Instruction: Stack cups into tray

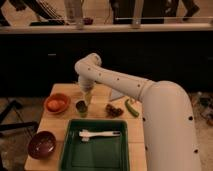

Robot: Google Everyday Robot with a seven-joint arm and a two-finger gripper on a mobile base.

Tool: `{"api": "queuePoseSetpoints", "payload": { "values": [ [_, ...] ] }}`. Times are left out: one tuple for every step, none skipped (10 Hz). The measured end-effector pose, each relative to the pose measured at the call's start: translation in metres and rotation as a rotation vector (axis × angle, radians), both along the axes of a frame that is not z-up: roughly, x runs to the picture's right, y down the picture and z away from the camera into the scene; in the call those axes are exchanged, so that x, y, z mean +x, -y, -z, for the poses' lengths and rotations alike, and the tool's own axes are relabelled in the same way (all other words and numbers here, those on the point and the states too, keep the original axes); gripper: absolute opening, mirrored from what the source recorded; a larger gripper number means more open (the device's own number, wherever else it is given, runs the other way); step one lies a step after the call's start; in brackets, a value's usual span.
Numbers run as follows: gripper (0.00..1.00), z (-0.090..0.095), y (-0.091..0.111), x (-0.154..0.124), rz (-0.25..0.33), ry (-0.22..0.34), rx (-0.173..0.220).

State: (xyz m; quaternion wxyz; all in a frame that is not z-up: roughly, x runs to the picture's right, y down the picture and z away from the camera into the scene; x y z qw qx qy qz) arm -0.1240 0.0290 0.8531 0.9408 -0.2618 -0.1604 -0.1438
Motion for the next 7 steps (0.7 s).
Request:
{"api": "queuePoseSetpoints", "payload": {
  "values": [
    [0.74, -0.002, 0.001, -0.002, 0.002, 0.005, -0.003],
    [0.65, -0.003, 0.002, -0.003, 0.005, 0.009, -0.006],
    [0.59, -0.005, 0.002, -0.004, 0.006, 0.013, -0.011],
    [0.58, -0.007, 0.001, -0.005, 0.006, 0.016, -0.014],
    [0.58, -0.009, 0.0, -0.006, 0.006, 0.02, -0.02],
    [0.58, -0.01, 0.0, -0.007, 0.005, 0.025, -0.024],
    [0.58, -0.012, -0.002, -0.008, 0.004, 0.031, -0.031]
  ]
}}
